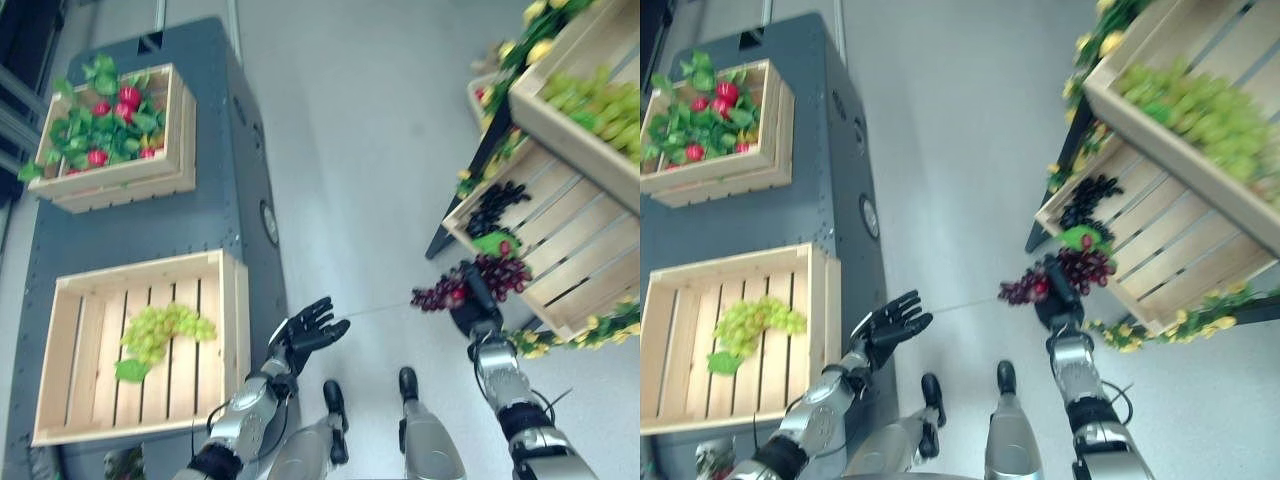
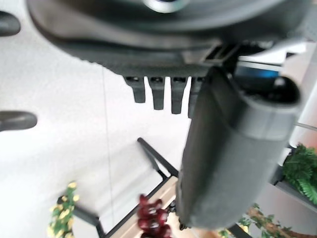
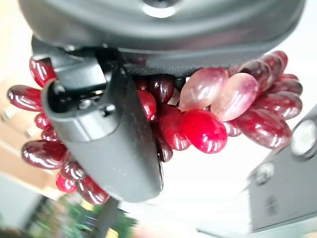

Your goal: Pick up the fruits from the basket on one side to the basket on the other side

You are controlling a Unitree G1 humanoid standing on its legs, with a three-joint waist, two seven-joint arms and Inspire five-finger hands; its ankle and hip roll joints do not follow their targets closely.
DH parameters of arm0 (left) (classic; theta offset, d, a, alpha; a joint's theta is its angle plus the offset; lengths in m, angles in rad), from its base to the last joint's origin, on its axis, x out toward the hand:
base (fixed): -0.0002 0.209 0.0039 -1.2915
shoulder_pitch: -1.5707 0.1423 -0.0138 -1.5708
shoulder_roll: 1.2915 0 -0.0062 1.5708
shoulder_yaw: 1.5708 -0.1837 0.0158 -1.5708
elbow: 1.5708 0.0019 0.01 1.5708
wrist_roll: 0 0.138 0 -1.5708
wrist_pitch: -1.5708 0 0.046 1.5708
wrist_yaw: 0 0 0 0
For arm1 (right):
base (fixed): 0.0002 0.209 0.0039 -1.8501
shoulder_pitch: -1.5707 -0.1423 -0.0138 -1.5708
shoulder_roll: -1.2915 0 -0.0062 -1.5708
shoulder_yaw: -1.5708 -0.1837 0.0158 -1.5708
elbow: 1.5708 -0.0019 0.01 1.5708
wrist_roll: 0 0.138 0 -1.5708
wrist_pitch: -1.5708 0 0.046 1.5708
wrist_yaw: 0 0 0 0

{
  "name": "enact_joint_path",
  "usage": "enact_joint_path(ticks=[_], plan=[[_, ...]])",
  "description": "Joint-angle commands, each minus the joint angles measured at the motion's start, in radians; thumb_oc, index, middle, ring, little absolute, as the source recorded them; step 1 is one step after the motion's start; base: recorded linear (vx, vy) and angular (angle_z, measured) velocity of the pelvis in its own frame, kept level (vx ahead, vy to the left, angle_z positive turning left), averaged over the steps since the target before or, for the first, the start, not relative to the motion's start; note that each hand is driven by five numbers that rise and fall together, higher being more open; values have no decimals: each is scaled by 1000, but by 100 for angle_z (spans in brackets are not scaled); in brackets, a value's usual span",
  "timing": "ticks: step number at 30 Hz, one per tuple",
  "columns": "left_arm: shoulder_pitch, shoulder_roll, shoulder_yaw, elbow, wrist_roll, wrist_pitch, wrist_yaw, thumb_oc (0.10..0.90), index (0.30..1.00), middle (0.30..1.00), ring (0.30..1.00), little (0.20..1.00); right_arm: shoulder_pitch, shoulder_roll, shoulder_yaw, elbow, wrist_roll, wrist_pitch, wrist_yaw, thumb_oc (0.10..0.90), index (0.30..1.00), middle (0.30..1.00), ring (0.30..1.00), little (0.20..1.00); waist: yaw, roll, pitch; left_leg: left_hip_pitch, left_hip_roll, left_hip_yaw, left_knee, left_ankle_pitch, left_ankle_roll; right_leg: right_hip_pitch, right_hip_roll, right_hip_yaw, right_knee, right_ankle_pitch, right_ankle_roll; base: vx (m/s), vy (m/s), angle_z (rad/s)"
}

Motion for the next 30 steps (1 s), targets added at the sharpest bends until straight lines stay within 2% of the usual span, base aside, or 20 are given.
enact_joint_path(ticks=[1, 2, 7, 12, 19, 21, 23, 24, 26, 30], plan=[[-47, 28, -20, -95, -29, -102, 14, 800, 900, 900, 900, 900, -81, -61, -84, -40, 192, -84, 79, 400, 300, 300, 300, 300, 15, -22, 22, -96, -37, -67, 277, -141, -35, -36, -26, -94, 184, -21, -62, -107, -41, 44], [-54, 31, -34, -113, -33, -109, 21, 800, 900, 900, 900, 900, -107, -81, -95, -36, 247, -106, 87, 400, 300, 300, 300, 300, 20, -16, 33, -126, -44, -76, 311, -144, -34, -61, -27, -103, 216, -25, -71, -41, -23, 36], [-58, 34, -75, -151, -57, -123, 38, 800, 900, 900, 900, 900, -169, -136, -133, -42, 326, -152, 95, 400, 300, 300, 300, 300, 20, 6, 53, -191, -52, -89, 398, -179, -30, -126, -23, -114, 322, -75, -91, -41, -5, 15], [-54, 42, -105, -176, -76, -143, 52, 800, 900, 900, 900, 900, -221, -213, -170, -47, 335, -224, 79, 400, 300, 300, 300, 300, 12, 20, 67, -242, -47, -89, 443, -181, -32, -182, -12, -105, 394, -103, -103, -37, 27, 3], [-56, 74, -138, -232, -106, -155, 88, 800, 900, 900, 900, 900, -278, -340, -233, 24, 370, -277, 66, 400, 300, 300, 300, 300, 7, 27, 78, -276, -43, -84, 474, -168, -32, -213, 6, -96, 415, -106, -116, -23, -6, 1], [-43, 95, -143, -262, -112, -155, 96, 800, 900, 900, 900, 900, -293, -395, -261, 42, 377, -293, 87, 400, 300, 300, 300, 300, 5, 30, 79, -284, -40, -82, 499, -176, -37, -218, 12, -94, 430, -121, -119, -5, -39, -2], [-36, 105, -147, -271, -115, -156, 99, 800, 900, 900, 900, 900, -299, -412, -270, 44, 367, -303, 97, 400, 300, 300, 300, 300, 4, 32, 79, -287, -38, -84, 505, -172, -39, -219, 16, -92, 435, -124, -121, 2, -16, -1], [-30, 114, -147, -279, -121, -152, 102, 800, 900, 900, 900, 900, -303, -444, -277, 55, 325, -278, 82, 400, 300, 300, 300, 300, 1, 33, 75, -288, -34, -85, 509, -164, -43, -219, 18, -89, 435, -126, -124, 13, -23, -4], [-27, 121, -145, -291, -127, -144, 102, 800, 900, 900, 900, 900, -302, -464, -276, 62, 305, -256, 80, 400, 300, 300, 300, 300, -1, 34, 73, -288, -32, -83, 508, -153, -43, -220, 18, -88, 433, -120, -128, -2, -10, -9], [-8, 135, -151, -293, -109, -150, 74, 800, 900, 900, 900, 900, -254, -483, -277, 55, 242, -155, 117, 400, 300, 300, 300, 300, -16, 27, 55, -259, -13, -71, 504, -148, -52, -193, 19, -84, 410, -125, -129, 76, -33, -11]])
